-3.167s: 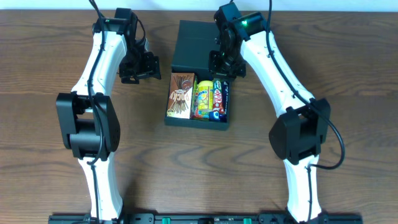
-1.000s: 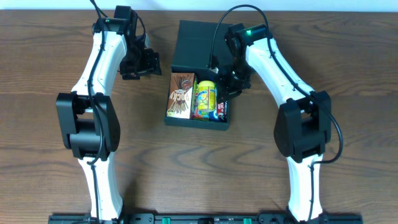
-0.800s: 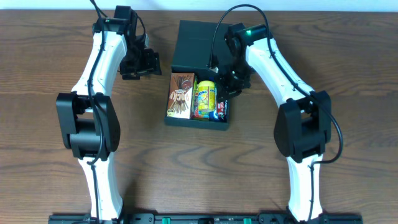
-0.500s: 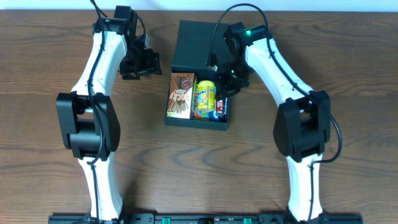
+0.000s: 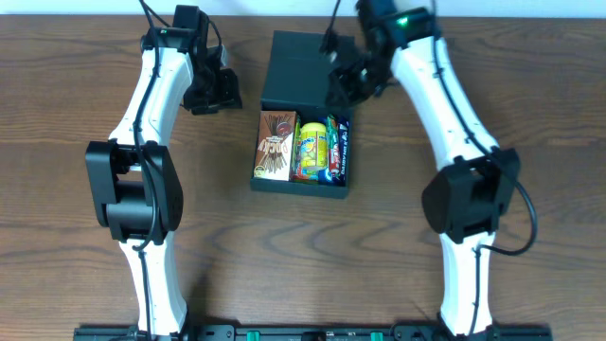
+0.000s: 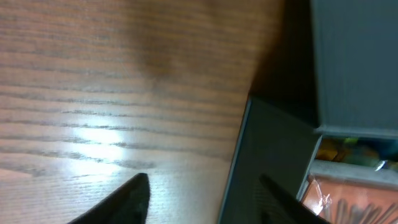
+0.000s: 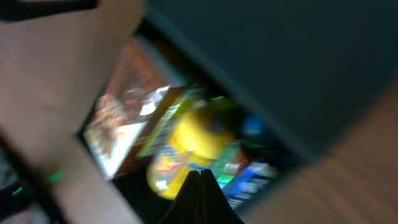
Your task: Pack container
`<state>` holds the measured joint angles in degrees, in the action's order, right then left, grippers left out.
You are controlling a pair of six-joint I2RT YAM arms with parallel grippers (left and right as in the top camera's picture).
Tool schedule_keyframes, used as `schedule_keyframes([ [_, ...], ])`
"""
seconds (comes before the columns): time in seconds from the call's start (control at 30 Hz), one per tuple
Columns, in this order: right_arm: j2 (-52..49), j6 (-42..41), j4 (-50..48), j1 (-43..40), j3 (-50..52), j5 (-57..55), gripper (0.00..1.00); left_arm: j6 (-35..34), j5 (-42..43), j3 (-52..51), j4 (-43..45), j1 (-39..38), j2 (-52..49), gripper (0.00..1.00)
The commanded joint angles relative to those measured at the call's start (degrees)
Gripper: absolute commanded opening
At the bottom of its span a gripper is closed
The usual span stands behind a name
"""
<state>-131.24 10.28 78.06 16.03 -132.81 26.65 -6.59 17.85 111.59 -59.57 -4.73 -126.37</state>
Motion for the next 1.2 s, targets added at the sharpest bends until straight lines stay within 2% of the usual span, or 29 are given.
schedule_keyframes([
  [0.0,0.48,-0.70,-0.15,-3.56,-0.55,-10.58,0.01,0.13,1.38,1.07,1.51,-0.17,0.83,0.25],
  [0.03,0.48,-1.03,-0.33,-4.39,0.09,-13.09,0.01,0.00,2.25,1.07,2.23,-0.17,0.83,0.11],
  [0.07,0.48,-1.73,-0.42,-4.98,0.48,-14.34,0.01,-0.81,2.84,1.07,3.06,-0.17,0.83,0.05],
  [0.2,0.46,-6.95,-0.83,-7.91,1.84,-15.26,0.01,-5.64,2.73,1.07,7.08,-0.17,0.81,0.06],
  [0.43,0.46,-7.30,-4.63,-10.21,6.12,-14.10,0.01,-12.15,2.75,1.07,12.87,-0.17,0.81,0.06],
  [0.57,0.39,-7.32,-11.58,-11.58,12.74,-6.08,0.01,-12.92,2.75,1.07,16.70,-0.17,0.48,0.06],
  [0.67,0.33,-9.62,-17.40,-12.61,16.39,-1.53,0.01,-16.02,3.13,1.07,19.58,-0.04,-0.79,0.05],
  [0.83,-0.52,-13.35,-25.86,-13.38,19.30,3.91,0.01,-19.10,9.01,1.09,23.45,1.05,-5.35,0.05],
  [1.0,-3.52,-16.96,-29.07,-13.33,19.30,8.66,0.01,-22.51,15.28,1.09,27.54,1.38,-9.33,0.06],
  [1.17,-5.99,-19.02,-29.38,-13.38,19.30,10.56,0.01,-23.56,17.16,1.09,27.96,1.22,-11.34,0.06],
])
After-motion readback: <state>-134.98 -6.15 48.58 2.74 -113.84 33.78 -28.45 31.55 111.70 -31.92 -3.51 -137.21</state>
